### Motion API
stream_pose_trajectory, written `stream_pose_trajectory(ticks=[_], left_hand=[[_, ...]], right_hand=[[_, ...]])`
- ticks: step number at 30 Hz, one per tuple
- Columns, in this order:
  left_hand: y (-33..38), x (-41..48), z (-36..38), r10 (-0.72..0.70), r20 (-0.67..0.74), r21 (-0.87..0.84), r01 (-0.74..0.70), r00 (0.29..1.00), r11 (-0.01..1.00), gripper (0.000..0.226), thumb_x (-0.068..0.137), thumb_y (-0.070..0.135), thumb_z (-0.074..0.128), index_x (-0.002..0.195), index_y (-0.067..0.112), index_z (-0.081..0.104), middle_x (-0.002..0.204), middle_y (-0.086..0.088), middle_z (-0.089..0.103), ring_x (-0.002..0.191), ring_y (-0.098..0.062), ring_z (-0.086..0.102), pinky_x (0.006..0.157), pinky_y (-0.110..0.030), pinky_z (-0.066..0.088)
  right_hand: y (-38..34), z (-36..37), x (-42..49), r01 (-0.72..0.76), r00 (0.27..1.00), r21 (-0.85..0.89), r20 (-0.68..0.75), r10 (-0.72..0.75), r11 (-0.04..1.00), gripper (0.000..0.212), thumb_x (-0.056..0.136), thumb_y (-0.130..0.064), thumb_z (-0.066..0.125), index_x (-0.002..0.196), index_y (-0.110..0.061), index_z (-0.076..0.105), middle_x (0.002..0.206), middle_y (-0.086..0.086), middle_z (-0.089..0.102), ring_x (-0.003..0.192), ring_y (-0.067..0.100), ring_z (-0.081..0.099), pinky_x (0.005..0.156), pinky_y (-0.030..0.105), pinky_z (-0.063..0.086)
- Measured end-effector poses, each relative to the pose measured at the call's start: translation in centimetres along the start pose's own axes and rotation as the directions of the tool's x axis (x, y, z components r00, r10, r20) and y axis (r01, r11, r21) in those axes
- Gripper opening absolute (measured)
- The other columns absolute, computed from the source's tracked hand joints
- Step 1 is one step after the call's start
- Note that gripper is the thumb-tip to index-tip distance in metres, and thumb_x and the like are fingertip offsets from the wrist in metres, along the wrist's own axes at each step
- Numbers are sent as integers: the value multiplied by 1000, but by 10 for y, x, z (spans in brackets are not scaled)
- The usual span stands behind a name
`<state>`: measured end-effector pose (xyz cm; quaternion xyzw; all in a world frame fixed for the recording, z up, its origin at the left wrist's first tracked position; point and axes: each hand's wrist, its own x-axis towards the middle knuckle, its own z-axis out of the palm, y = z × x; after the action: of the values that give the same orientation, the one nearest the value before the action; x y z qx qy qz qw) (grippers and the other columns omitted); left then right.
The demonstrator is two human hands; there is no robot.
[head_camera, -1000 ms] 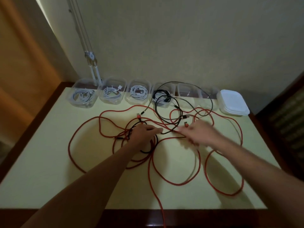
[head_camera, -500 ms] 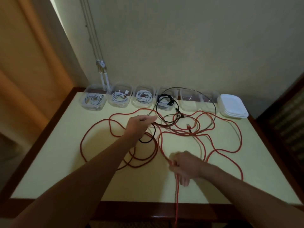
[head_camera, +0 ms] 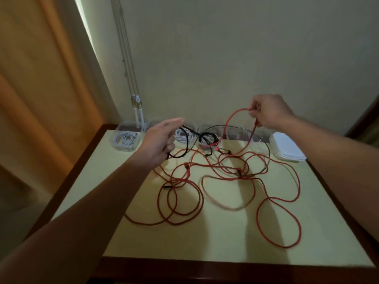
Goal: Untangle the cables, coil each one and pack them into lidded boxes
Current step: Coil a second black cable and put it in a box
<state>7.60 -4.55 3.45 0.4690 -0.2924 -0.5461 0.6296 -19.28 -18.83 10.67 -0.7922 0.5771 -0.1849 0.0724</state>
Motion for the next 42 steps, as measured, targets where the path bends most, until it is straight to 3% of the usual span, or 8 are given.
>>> stream_pose_trajectory(ticks=[6,11,14,18,30,33,37,42], left_hand=[[38,-6,27,64,18,20,-65,998,998,3,93,17,69,96,17,67,51,9,29,39,-5,20,33,-17,17],[61,-13,63,63,143,155,-86,988,984,8,95,21,66,101,16,63,48,12,34,38,-5,20,34,-18,16],[76,-24,83,62,240,181,-107,969,978,5,98,22,63,99,18,60,50,11,29,37,-3,20,33,-17,15],[106,-42,102,108,307,158,-163,946,974,3,101,19,58,99,19,56,52,11,23,35,-1,17,32,-15,14],[160,-137,111,107,420,-295,24,901,955,23,83,17,60,105,12,66,51,10,13,39,-7,8,31,-19,11],[143,-170,117,86,432,-264,35,898,964,27,84,18,58,108,10,65,50,10,13,43,-7,6,32,-18,11],[125,-209,128,61,442,-296,81,895,952,19,96,19,50,104,9,64,55,9,7,42,-8,4,32,-17,10],[111,-265,139,63,448,-321,94,892,943,20,90,17,56,102,8,69,51,9,9,41,-7,4,41,-13,11]], right_hand=[[-7,45,-56,-40,977,-175,199,76,984,51,88,-26,70,137,-18,58,133,14,59,122,34,56,100,39,47],[-63,57,-86,36,957,257,269,-107,966,79,86,-57,69,153,-27,37,97,-4,68,90,13,64,69,24,45],[-84,67,-81,9,958,334,268,-104,943,68,82,-72,60,133,-27,58,94,-7,65,87,13,62,76,30,47],[-89,76,-88,9,964,371,245,-107,929,32,99,-35,55,73,-21,65,69,-2,71,47,0,58,66,30,51],[-43,16,-151,-101,956,264,293,20,959,31,92,-34,67,76,-8,71,78,6,71,79,23,66,62,28,41],[-59,-24,-181,-98,952,594,291,-99,798,11,87,-33,66,87,-26,74,96,-6,74,99,17,67,85,34,48],[-89,-76,-226,-224,885,962,267,-382,155,47,92,-45,49,127,-17,64,116,6,71,104,26,62,95,48,40],[-116,-123,-292,-126,915,972,191,-357,196,71,86,-68,51,131,-14,63,97,2,65,80,13,57,66,32,40]])
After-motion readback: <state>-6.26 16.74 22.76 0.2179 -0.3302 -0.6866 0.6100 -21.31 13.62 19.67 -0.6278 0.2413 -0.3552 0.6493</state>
